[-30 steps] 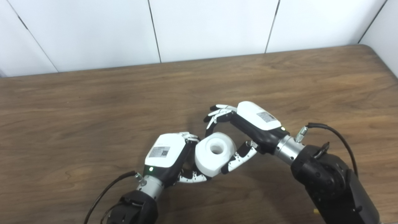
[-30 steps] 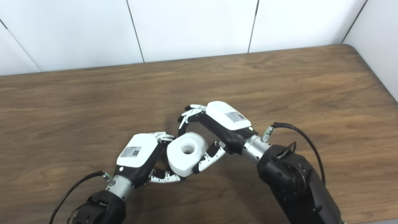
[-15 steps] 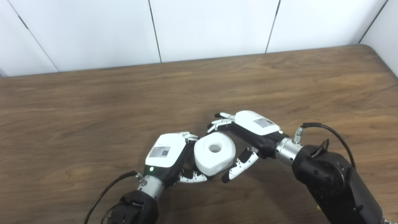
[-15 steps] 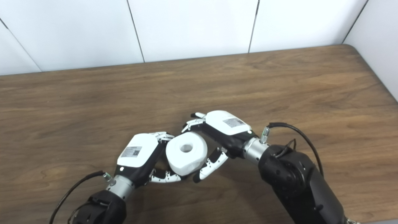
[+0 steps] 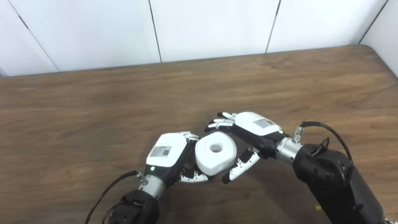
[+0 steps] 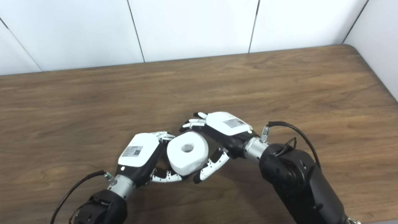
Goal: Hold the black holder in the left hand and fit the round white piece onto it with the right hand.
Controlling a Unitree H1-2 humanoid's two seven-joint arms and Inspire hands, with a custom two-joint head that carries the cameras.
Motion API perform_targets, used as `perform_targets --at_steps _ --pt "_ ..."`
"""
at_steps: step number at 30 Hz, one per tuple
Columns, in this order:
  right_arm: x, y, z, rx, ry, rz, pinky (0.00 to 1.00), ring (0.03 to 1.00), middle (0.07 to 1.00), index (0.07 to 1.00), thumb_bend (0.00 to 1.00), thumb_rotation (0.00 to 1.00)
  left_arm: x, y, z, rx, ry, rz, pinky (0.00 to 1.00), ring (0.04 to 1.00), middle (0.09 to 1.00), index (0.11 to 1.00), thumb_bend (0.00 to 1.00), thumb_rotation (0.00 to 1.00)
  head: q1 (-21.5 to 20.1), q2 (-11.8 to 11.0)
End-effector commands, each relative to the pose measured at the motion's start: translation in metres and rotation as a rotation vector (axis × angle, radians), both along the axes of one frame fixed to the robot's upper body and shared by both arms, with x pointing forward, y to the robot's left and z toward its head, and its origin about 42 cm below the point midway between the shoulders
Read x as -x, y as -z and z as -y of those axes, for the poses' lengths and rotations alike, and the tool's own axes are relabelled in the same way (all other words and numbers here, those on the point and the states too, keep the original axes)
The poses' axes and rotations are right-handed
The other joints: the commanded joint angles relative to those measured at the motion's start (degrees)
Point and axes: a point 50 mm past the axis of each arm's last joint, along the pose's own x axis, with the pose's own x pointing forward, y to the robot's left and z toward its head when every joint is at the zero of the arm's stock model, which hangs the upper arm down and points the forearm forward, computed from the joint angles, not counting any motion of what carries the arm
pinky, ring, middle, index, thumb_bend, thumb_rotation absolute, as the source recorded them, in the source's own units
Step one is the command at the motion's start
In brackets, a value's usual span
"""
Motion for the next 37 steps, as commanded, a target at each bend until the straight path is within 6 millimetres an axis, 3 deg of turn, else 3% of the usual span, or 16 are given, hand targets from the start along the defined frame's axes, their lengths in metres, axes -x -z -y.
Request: perform_targets --at_steps 1,18,28,37 --pt "-0.005 -0.018 0.000 -0.008 0.000 0.071 1.00 1.000 0.927 0.865 1.00 0.43 0.006 0.020 0.005 -0.036 0.033 -0.100 0.81 0.836 0.762 0.486 0.52 0.05 0.1 0.0" --pt "-0.007 -0.081 0.020 -0.012 0.033 0.145 1.00 1.000 1.000 0.951 1.00 0.49 0.006 0.023 0.005 -0.030 0.027 -0.101 0.81 0.835 0.761 0.485 0.52 0.05 0.3 -0.5" --pt "-0.002 -0.097 0.030 -0.041 0.047 0.133 0.99 1.000 1.000 0.975 1.00 0.49 0.006 0.022 0.000 -0.040 0.026 -0.102 0.81 0.836 0.764 0.486 0.52 0.05 0.2 -0.5" --pt "-0.002 -0.095 0.028 -0.054 0.060 0.108 0.96 1.000 1.000 0.971 1.00 0.49 0.001 0.024 -0.006 -0.045 0.019 -0.111 0.80 0.831 0.759 0.490 0.52 0.06 0.4 -0.9"
